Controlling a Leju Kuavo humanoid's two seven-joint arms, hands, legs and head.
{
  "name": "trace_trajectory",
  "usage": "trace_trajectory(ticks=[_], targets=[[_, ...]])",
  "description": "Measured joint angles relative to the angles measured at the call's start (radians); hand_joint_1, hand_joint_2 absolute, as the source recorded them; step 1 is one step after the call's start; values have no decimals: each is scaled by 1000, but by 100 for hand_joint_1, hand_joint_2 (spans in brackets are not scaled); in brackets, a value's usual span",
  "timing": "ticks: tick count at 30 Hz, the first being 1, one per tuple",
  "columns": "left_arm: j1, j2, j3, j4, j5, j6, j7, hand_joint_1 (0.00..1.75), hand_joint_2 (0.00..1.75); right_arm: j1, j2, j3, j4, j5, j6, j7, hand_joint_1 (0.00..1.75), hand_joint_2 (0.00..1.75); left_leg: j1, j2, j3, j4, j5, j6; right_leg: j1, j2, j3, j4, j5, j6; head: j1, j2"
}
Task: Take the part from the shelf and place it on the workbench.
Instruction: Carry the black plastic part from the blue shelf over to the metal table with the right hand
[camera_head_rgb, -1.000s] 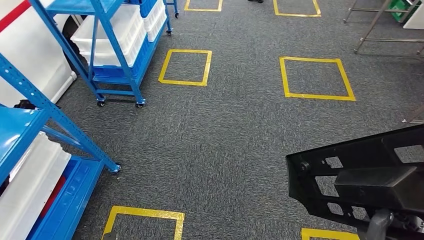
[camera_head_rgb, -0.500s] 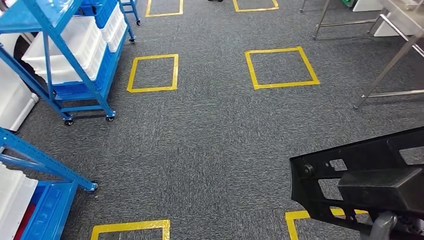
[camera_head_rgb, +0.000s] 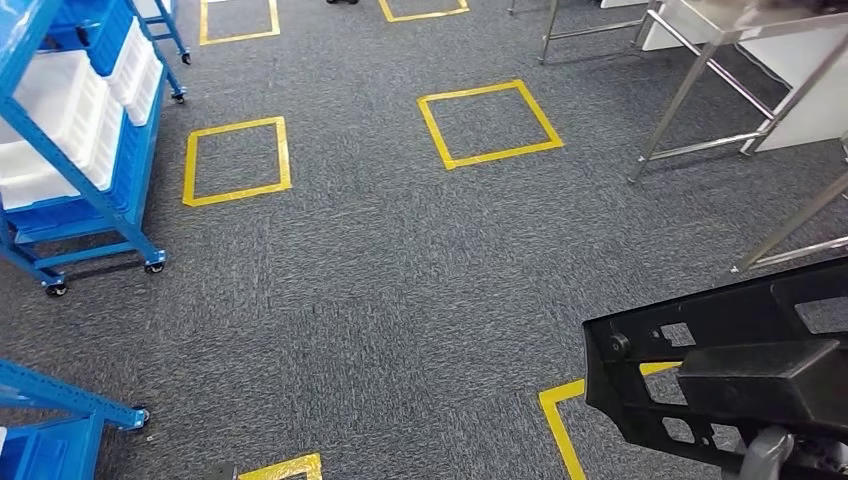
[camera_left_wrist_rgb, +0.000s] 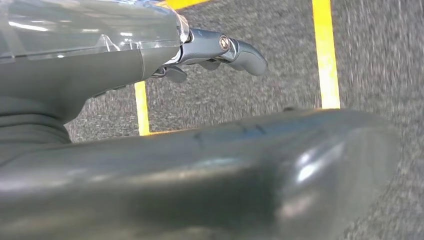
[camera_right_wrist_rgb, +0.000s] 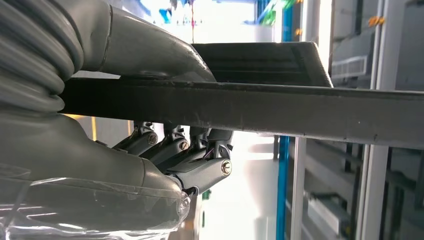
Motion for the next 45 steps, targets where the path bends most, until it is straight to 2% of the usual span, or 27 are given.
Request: trace_trajectory(ticks=[2,4,6,8,10,12,14,15,16,17,19,21,23,24,25,27,29,30,31,33,35,36,38,39,41,43,45], targets=[[-2,-1,0,0,0,-4,0,0,0,2,0,0,-1,2,-4,0,175,175,1,25,-1,7,-4,-4,0,-20,67,-101,51,1,0,0],[-3,-2,0,0,0,-7,0,0,0,3,-1,0,-3,7,-8,0,175,175,-3,45,-1,17,-13,-13,4,-61,143,-230,87,-6,0,0],[-5,-2,0,0,0,-9,0,0,0,4,-1,0,-5,9,-11,0,175,175,-8,61,0,24,-19,-23,9,-75,162,-271,90,-15,0,0],[-7,-2,0,0,0,-10,0,0,0,7,-2,0,-7,10,-12,0,175,175,-7,74,2,26,-23,-31,9,-52,159,-274,96,-25,0,0],[-9,-2,0,0,0,-12,0,0,0,8,-2,-1,-12,12,-13,0,175,175,-2,44,-10,62,-54,-42,4,-32,156,-278,102,-37,0,0],[-7,-2,0,0,0,-14,0,0,0,8,-2,-1,-15,13,-14,-1,175,175,3,-8,-56,172,-118,-50,2,-11,153,-279,107,-44,0,0],[-4,-2,-1,0,0,-14,0,0,0,9,-2,-1,-15,14,-16,-1,175,175,5,-27,-110,293,-164,-53,3,14,150,-278,109,-46,0,0],[-2,-2,-1,0,-1,-14,0,0,0,10,-3,-1,-16,15,-17,0,175,175,6,-30,-119,314,-160,-53,3,28,151,-278,110,-46,0,0],[-1,-2,-1,0,-1,-15,0,0,0,11,-3,-1,-16,16,-18,0,175,175,6,-34,-111,294,-136,-50,4,43,152,-278,110,-46,0,0],[-1,-2,-1,0,-1,-15,0,0,0,11,-3,-1,-18,17,-18,0,175,175,5,-42,-86,238,-98,-46,4,57,154,-277,111,-45,0,0],[0,-1,-1,1,-2,-16,0,0,0,10,-3,-1,-22,20,-20,-1,175,175,6,-94,-28,99,-35,-36,2,82,153,-276,114,-39,0,0],[-1,-1,-1,2,-2,-17,-1,0,0,10,-2,-1,-24,25,-22,-1,175,175,5,-131,-2,33,-20,-28,-2,105,143,-276,120,-28,0,0],[-4,-2,-1,2,-2,-17,-1,0,0,12,-2,-1,-27,29,-23,0,175,175,6,-114,1,21,-16,-20,-5,126,134,-279,129,-12,0,0],[-5,-2,-1,2,-2,-17,-1,0,0,14,-3,-1,-30,29,-24,0,175,175,8,-102,2,13,-10,-14,-4,115,130,-275,127,-6,0,0],[-5,-3,-1,2,-2,-17,-1,0,0,13,-3,-1,-32,30,-24,-1,175,175,10,-87,3,5,-5,-7,-1,92,121,-258,113,-2,0,0],[-4,-3,-2,2,-2,-17,-2,0,0,11,-4,-1,-34,30,-25,-1,175,175,9,-57,3,-4,2,2,3,30,79,-169,55,1,1,0],[-1,-2,-2,2,-1,-17,-1,0,0,10,-4,-1,-35,30,-25,-1,175,175,5,-27,-2,-2,2,4,1,5,30,-54,0,5,1,0],[-1,-2,-2,2,-1,-17,-1,0,0,11,-5,-1,-35,30,-24,-1,175,175,4,-12,-4,0,1,4,0,1,23,-29,-5,8,1,0],[-1,-3,-2,2,-1,-17,0,0,0,11,-6,-1,-34,30,-24,-1,175,175,4,2,-6,2,0,4,-1,-2,34,-40,8,9,1,0],[-3,-3,-2,2,-1,-17,1,0,0,11,-6,-1,-35,32,-23,0,175,175,3,26,-7,10,-4,-1,0,-27,106,-157,61,8,1,0],[-5,-3,-2,2,0,-17,2,0,0,9,-6,-1,-35,35,-23,0,175,175,-2,44,-6,18,-11,-10,6,-61,165,-261,92,-2,1,0],[-6,-2,-2,2,0,-17,2,0,0,9,-6,-1,-36,36,-23,0,175,175,-4,52,-6,20,-13,-15,10,-69,175,-282,94,-7,1,0],[-8,-2,-2,2,0,-16,2,0,0,10,-6,-2,-37,36,-23,0,175,175,-6,69,-3,21,-14,-23,12,-51,170,-285,96,-17,1,0],[-10,-2,-2,2,0,-16,2,0,0,11,-6,-2,-39,36,-23,0,175,175,-4,67,-3,25,-19,-28,10,-42,170,-288,99,-22,1,0],[-11,-1,-2,2,-1,-16,2,0,0,11,-6,-2,-45,36,-23,-1,175,175,2,29,-22,76,-58,-38,4,-23,170,-293,106,-34,1,0],[-8,-1,-2,2,-1,-17,2,0,0,10,-5,-3,-48,36,-22,-1,175,175,7,-18,-75,202,-128,-45,2,-3,167,-294,110,-41,1,0],[-5,-1,-2,2,-1,-18,2,0,0,13,-5,-3,-49,37,-20,-1,175,175,9,-30,-119,303,-160,-49,3,22,164,-291,111,-43,1,0]])
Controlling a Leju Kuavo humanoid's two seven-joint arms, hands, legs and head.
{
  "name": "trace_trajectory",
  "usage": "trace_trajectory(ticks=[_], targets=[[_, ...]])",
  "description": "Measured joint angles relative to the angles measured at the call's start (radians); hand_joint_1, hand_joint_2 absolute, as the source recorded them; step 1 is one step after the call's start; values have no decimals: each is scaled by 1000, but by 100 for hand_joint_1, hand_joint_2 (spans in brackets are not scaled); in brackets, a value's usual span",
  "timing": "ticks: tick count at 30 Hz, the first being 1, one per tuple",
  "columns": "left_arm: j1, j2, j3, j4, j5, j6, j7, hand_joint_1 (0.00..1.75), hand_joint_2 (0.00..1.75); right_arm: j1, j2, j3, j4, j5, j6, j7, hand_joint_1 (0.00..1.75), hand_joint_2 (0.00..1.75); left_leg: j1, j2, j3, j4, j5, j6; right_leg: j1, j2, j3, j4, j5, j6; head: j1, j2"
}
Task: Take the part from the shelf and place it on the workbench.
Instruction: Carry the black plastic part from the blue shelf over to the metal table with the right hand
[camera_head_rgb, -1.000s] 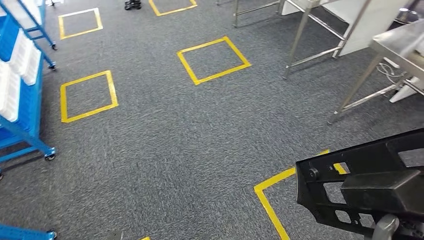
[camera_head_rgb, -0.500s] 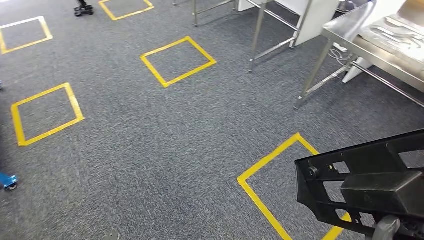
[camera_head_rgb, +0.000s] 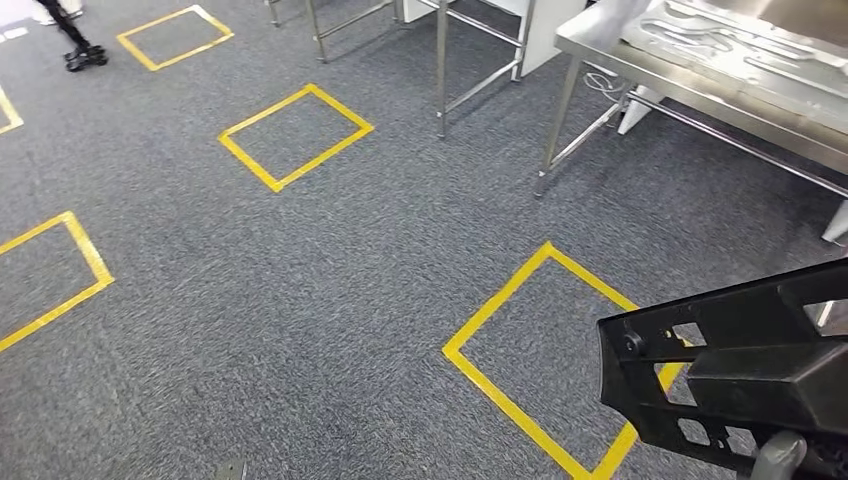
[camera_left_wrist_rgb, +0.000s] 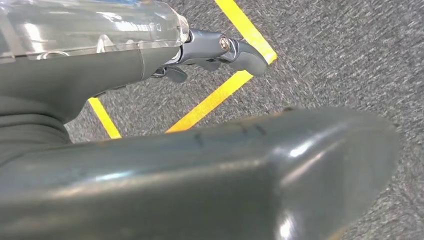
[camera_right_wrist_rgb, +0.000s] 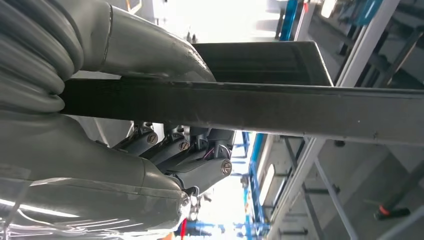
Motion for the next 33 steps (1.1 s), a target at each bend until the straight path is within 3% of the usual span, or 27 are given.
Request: trace_trajectory(ticks=[1,2,4,5,7,8,9,10,11,13,15,16,17,19,21,24,26,29,30,31,32,33], targets=[[1,0,0,0,0,-1,0,0,0,1,0,0,-1,0,0,0,175,175,1,-2,0,0,13,0,0,14,-1,2,0,0,0,0],[2,0,0,0,0,-3,-1,0,0,3,0,0,-2,1,0,0,175,175,1,-6,19,-41,45,2,0,28,-1,4,0,1,0,0],[2,1,0,0,0,-6,-2,0,0,4,0,0,-4,6,0,0,175,175,5,-44,79,-177,113,8,1,55,-2,9,0,5,0,0],[2,2,0,1,0,-8,-3,0,0,4,0,0,-5,13,-4,0,175,175,6,-67,102,-231,131,11,0,67,-5,11,1,10,0,0],[0,3,0,1,-1,-11,-4,0,0,5,0,-1,-5,47,-35,-1,175,175,5,-91,116,-268,133,17,-3,88,-15,12,8,24,0,0],[-2,3,0,2,-1,-12,-4,0,0,5,0,-2,-5,76,-65,0,175,175,4,-83,116,-273,135,21,-5,98,-19,11,12,32,0,0],[-5,2,-1,2,-2,-14,-3,0,0,5,-3,-3,-4,107,-102,3,175,175,5,-73,117,-277,140,28,-6,95,-22,12,13,39,0,0],[-6,2,-1,2,-2,-15,-3,0,0,2,-7,-5,-4,132,-138,7,175,175,7,-64,117,-282,145,35,-4,76,-28,20,6,43,0,0],[-6,2,-1,2,-2,-17,-2,0,0,-5,-13,-7,-3,147,-166,13,175,175,8,-55,116,-287,150,42,-2,49,-41,47,-13,46,1,0],[-3,3,-2,2,-3,-18,-2,0,0,-24,-27,-12,-1,155,-196,25,175,175,6,-37,112,-291,155,50,-1,-6,-92,156,-78,50,1,0],[1,5,-2,2,-3,-18,-2,0,0,-38,-42,-18,3,166,-213,38,175,175,4,-21,108,-290,155,51,-3,-20,-140,268,-122,54,1,0],[2,5,-2,2,-3,-19,-2,0,0,-47,-53,-21,7,173,-222,51,175,175,3,-15,107,-289,154,51,-3,-22,-143,281,-117,56,1,0],[1,5,-2,2,-4,-20,-2,0,0,-63,-69,-23,12,178,-229,72,175,175,3,-10,107,-287,153,50,-3,-22,-125,253,-93,56,1,0],[-2,5,-3,2,-10,-25,-2,0,0,-124,-123,-28,30,173,-234,132,175,175,2,-1,108,-283,151,46,-3,-25,-50,118,-31,54,1,0],[-8,7,-6,2,-18,-30,-3,0,0,-199,-188,-37,58,157,-231,188,175,175,-3,6,105,-278,148,38,2,-28,-2,20,-5,45,1,0],[-12,10,-12,2,-21,-33,-4,0,0,-272,-258,-48,93,146,-226,225,175,175,-6,7,102,-276,147,25,4,-28,2,3,-7,31,1,0],[-11,12,-17,2,-21,-37,-3,0,0,-316,-293,-48,115,149,-225,243,175,175,-5,2,86,-242,126,16,-1,-29,5,-2,-6,19,1,0],[-11,13,-20,2,-20,-43,3,0,0,-410,-348,-31,170,165,-234,277,175,175,-3,-2,-15,-50,47,8,-2,-27,8,-3,-9,6,1,0],[-10,13,-20,2,-20,-42,7,0,0,-439,-366,-21,192,171,-239,286,175,175,-3,-2,-50,8,34,7,-1,-26,10,-3,-11,5,1,0],[-9,13,-21,2,-19,-41,12,0,0,-463,-382,-10,212,175,-244,293,175,175,-3,-2,-70,30,43,7,-1,-24,14,-2,-14,5,1,0],[-8,13,-21,2,-18,-40,17,0,0,-486,-398,2,231,179,-249,299,175,175,-3,-2,-71,11,72,10,0,-23,19,-2,-18,6,1,0],[-7,13,-21,2,-18,-38,21,0,0,-506,-414,15,249,179,-254,304,175,175,-3,-2,-52,-46,116,14,0,-21,26,-2,-23,8,1,0]])
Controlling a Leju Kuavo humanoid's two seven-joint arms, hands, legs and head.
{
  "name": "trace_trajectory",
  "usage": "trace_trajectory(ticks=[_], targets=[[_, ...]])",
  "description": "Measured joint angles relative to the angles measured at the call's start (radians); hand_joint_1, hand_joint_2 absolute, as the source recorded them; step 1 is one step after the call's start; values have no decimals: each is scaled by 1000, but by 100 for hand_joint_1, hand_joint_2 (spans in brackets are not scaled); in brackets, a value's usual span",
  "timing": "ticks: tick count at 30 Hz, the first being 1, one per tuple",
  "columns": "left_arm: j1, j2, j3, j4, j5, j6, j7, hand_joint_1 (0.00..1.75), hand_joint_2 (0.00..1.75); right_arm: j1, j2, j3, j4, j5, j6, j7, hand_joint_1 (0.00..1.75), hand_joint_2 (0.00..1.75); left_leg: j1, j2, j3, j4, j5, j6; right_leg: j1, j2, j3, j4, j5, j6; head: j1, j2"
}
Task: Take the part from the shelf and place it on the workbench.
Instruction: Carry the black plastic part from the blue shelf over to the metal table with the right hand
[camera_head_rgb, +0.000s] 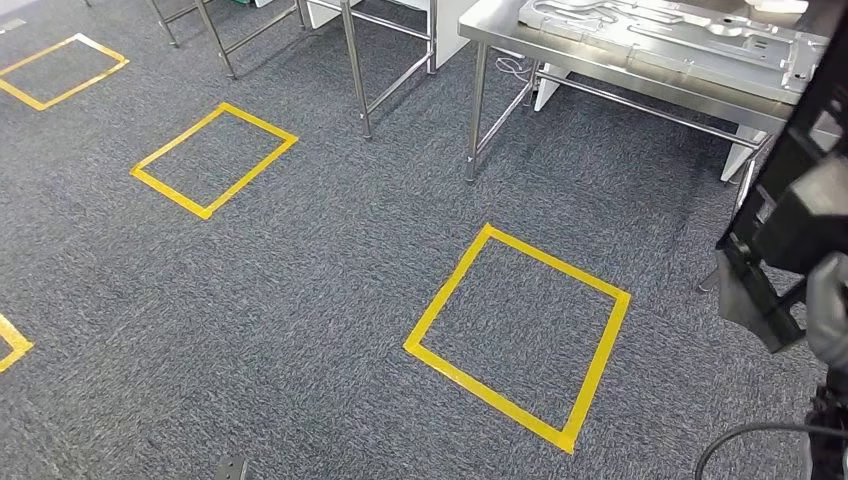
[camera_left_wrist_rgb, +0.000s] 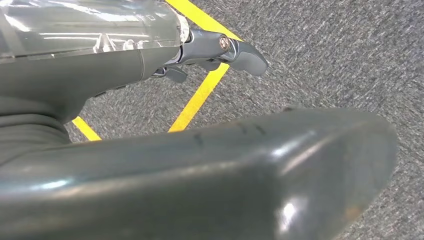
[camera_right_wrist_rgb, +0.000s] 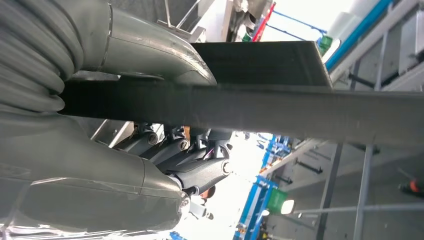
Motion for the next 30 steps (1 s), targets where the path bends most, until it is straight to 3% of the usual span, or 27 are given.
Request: trace_trajectory(ticks=[2,3,8,10,12,13,14,16,18,23,25,27,28,29,30], targets=[[1,1,0,0,0,3,6,0,0,-41,-33,28,36,-7,-13,7,175,175,-3,-1,54,-136,72,12,1,1,13,1,-12,7,0,0],[1,1,0,0,0,4,8,0,0,-59,-49,41,53,-12,-21,9,175,175,-6,-1,74,-180,84,18,2,1,16,1,-16,12,0,0],[2,1,0,0,0,5,12,0,0,-107,-104,89,109,-22,-37,13,175,175,-4,-4,102,-228,74,39,2,-3,8,31,-27,37,0,0],[3,1,0,0,1,6,12,0,0,-120,-118,100,123,-24,-40,13,175,175,-2,-5,113,-235,72,46,-1,-4,-45,124,-69,44,0,0],[3,1,0,0,1,7,13,0,0,-131,-126,113,140,-24,-52,13,175,175,-2,-5,120,-235,65,50,-3,-4,-127,248,-109,52,0,0],[4,0,-1,0,1,6,12,0,0,-135,-128,121,150,-24,-60,15,175,175,-2,-5,126,-235,60,49,-5,-4,-156,278,-107,56,0,0],[4,0,-1,0,0,6,12,0,0,-139,-130,130,160,-23,-70,16,175,175,-2,-6,133,-235,54,48,-8,-5,-167,273,-84,59,0,0],[5,-3,-2,0,-1,4,11,0,0,-146,-136,143,174,-20,-89,18,175,175,0,-7,151,-233,39,41,-14,-6,-140,161,10,62,0,0],[4,-4,-4,1,-2,1,10,0,0,-152,-142,151,183,-17,-105,18,175,175,0,-9,163,-229,25,30,-12,-10,-108,57,60,56,1,0],[3,-4,-6,1,-3,-6,9,0,0,-145,-150,161,193,-1,-139,13,175,175,-3,-8,164,-199,-2,1,-10,-7,-89,25,49,15,0,0],[0,-4,-6,1,-2,-9,10,0,0,-139,-149,163,188,0,-149,11,175,175,-1,-8,119,-111,-38,-7,-9,-3,-74,24,40,4,0,0],[0,-4,-6,1,-1,-12,12,0,0,-126,-146,167,182,-2,-151,11,175,175,0,-8,36,19,-79,-10,-5,6,-62,24,28,-3,0,0],[1,-4,-6,1,0,-12,13,0,0,-118,-143,171,180,-3,-149,12,175,175,0,-8,3,58,-83,-8,-2,12,-55,24,22,-4,0,0],[3,-4,-6,1,1,-12,14,0,0,-112,-140,175,179,-3,-148,12,175,175,-1,-9,-15,63,-67,-4,1,21,-47,24,16,-6,0,0],[5,-4,-6,1,2,-12,14,0,0,-109,-135,180,178,-3,-147,12,175,175,-3,-11,-15,31,-31,2,3,30,-38,24,10,-6,0,0]])
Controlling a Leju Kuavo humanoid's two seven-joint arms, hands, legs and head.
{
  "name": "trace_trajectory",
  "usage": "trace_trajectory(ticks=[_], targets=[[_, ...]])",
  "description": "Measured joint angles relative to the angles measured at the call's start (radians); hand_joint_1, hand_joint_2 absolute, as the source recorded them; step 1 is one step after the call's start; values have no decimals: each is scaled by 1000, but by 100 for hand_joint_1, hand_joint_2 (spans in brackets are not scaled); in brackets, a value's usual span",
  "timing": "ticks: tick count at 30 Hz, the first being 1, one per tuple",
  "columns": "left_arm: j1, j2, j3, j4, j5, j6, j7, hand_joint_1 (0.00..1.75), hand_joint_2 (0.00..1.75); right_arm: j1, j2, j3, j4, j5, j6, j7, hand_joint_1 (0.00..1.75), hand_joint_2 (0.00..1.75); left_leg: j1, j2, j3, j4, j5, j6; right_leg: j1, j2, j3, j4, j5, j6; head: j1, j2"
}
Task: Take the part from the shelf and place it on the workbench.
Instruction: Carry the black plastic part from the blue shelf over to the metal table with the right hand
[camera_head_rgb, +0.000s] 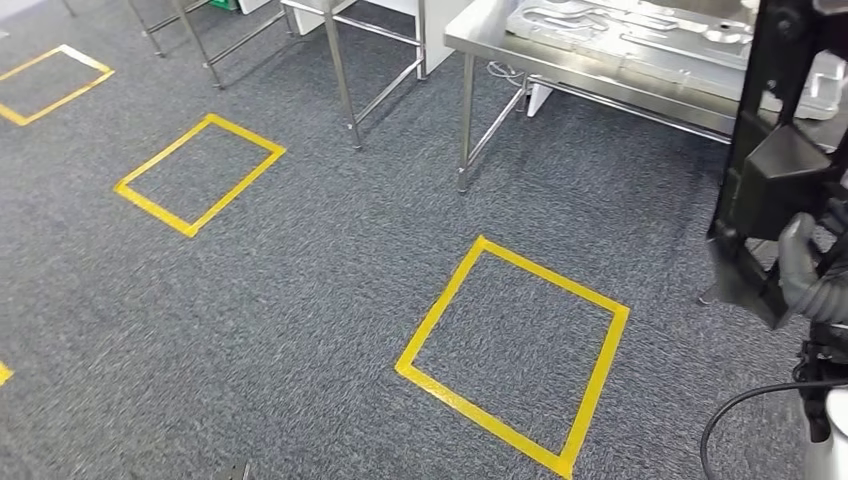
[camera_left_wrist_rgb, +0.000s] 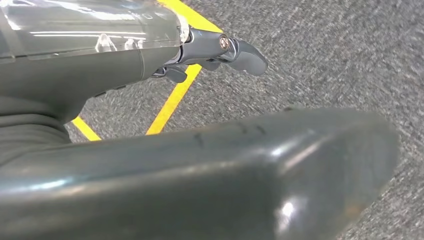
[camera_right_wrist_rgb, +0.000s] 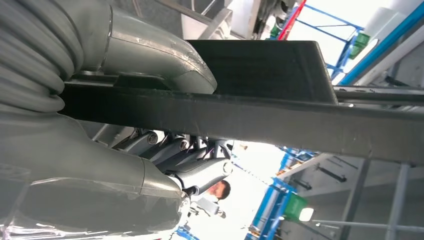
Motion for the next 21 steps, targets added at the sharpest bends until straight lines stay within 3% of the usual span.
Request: trace_trajectory(ticks=[2,4,5,7,9,11,13,14,15,17,18,19,21], targets=[[2,2,0,0,1,0,0,0,0,1,8,9,-1,1,1,0,175,175,-4,-25,30,-125,93,21,2,20,17,-2,-12,0,1,0],[2,4,0,1,1,0,0,0,0,0,14,13,-1,2,2,0,175,175,-10,-60,53,-218,138,39,-7,40,22,-9,-18,7,2,0],[2,6,0,2,1,0,0,0,0,2,17,15,-1,3,2,1,175,175,-14,-69,59,-239,139,46,-14,48,22,-9,-16,14,2,0],[2,6,0,2,2,0,0,0,0,7,22,17,-3,4,3,3,175,175,-19,-56,85,-273,138,52,-20,55,29,-10,-11,29,1,0],[3,6,0,2,5,1,0,0,0,3,25,19,-4,11,1,3,175,175,-17,-40,121,-302,138,57,-17,25,24,18,-18,39,0,0],[1,6,1,2,12,1,-1,0,0,-10,27,23,-3,27,-6,3,175,175,-13,-29,144,-314,133,55,-15,-13,-31,111,-53,47,0,0],[0,5,1,2,16,0,-1,0,0,-17,30,30,2,44,-14,3,175,175,-9,-21,159,-313,119,51,-20,-25,-104,208,-88,56,0,0],[0,4,1,2,16,0,-2,0,0,-18,32,34,6,50,-16,5,175,175,-5,-19,168,-311,110,47,-24,-28,-124,220,-86,63,0,0],[1,3,1,2,17,0,-2,0,0,-19,34,38,10,54,-17,6,175,175,-1,-18,178,-308,100,43,-28,-30,-127,197,-63,69,0,0],[2,1,1,2,19,0,-2,0,0,-29,36,45,18,60,-19,9,175,175,7,-15,195,-297,76,31,-35,-38,-95,80,26,81,0,0],[1,0,2,2,22,0,-3,0,0,-38,37,50,24,63,-19,9,175,175,9,-14,201,-290,65,24,-35,-42,-80,27,52,81,0,0],[0,1,2,2,26,1,-3,0,0,-48,39,56,29,67,-20,10,175,175,10,-14,202,-285,55,16,-32,-45,-71,-5,70,75,0,0],[-2,1,3,2,34,3,-4,0,0,-64,44,68,40,74,-21,11,175,175,9,-11,208,-277,44,2,-25,-45,-70,-14,63,53,0,0]])
